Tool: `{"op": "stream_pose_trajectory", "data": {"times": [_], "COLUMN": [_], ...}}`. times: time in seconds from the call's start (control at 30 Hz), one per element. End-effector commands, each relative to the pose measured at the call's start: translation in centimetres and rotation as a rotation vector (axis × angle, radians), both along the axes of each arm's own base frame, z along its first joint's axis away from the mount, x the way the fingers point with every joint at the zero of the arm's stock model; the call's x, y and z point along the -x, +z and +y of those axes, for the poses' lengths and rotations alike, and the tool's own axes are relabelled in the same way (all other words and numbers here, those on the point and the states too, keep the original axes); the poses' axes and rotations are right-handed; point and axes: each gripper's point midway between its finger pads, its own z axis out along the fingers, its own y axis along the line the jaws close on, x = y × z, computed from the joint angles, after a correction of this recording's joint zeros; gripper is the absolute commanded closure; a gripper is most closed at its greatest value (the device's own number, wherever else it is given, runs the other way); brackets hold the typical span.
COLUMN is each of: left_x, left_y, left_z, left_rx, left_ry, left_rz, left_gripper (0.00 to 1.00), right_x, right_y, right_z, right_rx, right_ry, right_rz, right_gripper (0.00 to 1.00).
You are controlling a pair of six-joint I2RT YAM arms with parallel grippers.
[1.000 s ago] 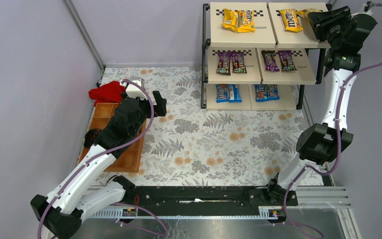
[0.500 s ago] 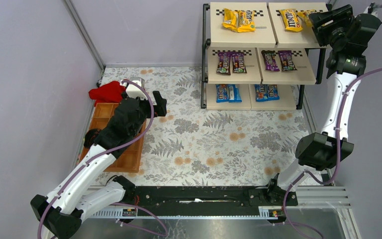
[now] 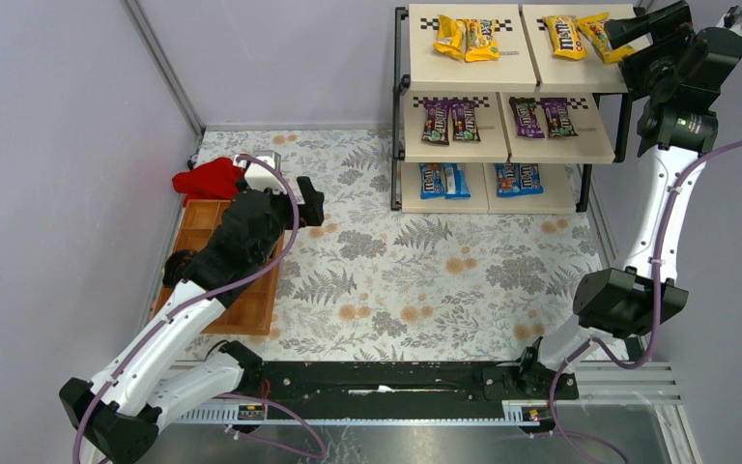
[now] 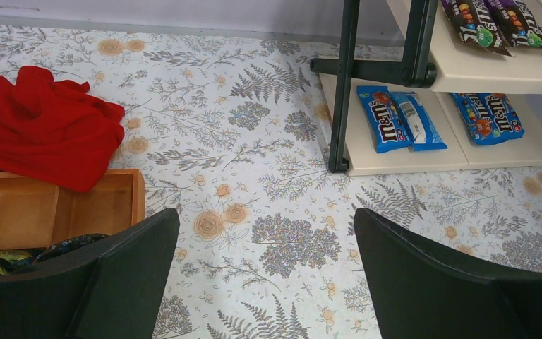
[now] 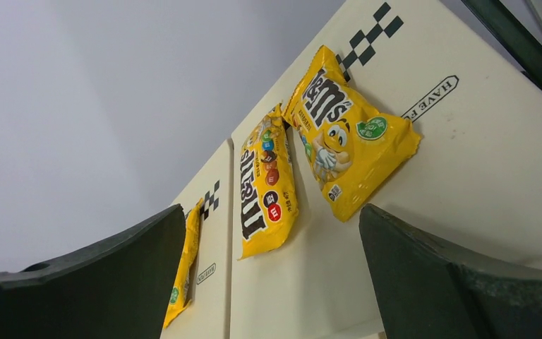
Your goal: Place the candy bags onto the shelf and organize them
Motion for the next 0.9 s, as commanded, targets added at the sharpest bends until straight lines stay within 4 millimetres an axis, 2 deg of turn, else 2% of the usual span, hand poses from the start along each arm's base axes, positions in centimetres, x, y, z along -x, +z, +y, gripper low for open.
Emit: {"op": "stream_pose_trajectory", "data": {"times": [0.0,0.3,0.4,0.47,0.53,0.6,0.67,0.7,0.8,0.83,0.87], "left_x": [-0.1,-0.2,-0.3,-0.3,-0.4,-0.4,-0.5,-0.5,-0.7,-0.7,-0.8], "left_y": [1.7,1.6,1.6,1.6,1.6,1.6,1.8,2.2,3.5,3.9,4.7], "left_z": [0.0,-0.2,-0.3,-0.2,-0.3,-0.4,-0.4,-0.5,-0.7,-0.9,-1.0], "left_rx": [0.037,0.038,0.037,0.036,0.035,0.034,0.036,0.041,0.061,0.07,0.08], "left_ry": [-0.002,-0.009,-0.009,-0.007,-0.007,-0.009,-0.01,-0.011,-0.007,-0.014,-0.019], "left_rz": [-0.06,-0.056,-0.054,-0.054,-0.053,-0.051,-0.052,-0.052,-0.054,-0.059,-0.069], "left_gripper": [0.01,0.01,0.01,0.01,0.01,0.01,0.01,0.01,0.01,0.01,0.01], "right_x": [-1.1,-2.5,-2.9,-2.1,-0.4,2.2,5.3,6.4,10.7,13.2,13.9], "right_y": [-4.0,-4.5,-4.1,-2.7,-1.0,0.9,1.6,0.2,-0.4,0.3,-0.7], "right_z": [-0.3,0.1,1.4,2.8,4.7,6.0,6.7,7.1,10.7,12.3,13.3], "right_rx": [-0.001,0.02,0.068,0.126,0.212,0.292,0.347,0.348,0.372,0.401,0.413], "right_ry": [0.005,0.047,0.077,0.094,0.11,0.106,0.103,0.12,0.281,0.344,0.393], "right_rz": [0.118,0.139,0.147,0.137,0.117,0.085,0.067,0.093,-0.002,-0.066,-0.071], "right_gripper": [0.0,0.0,0.0,0.0,0.0,0.0,0.0,0.0,0.0,0.0,0.0]}}
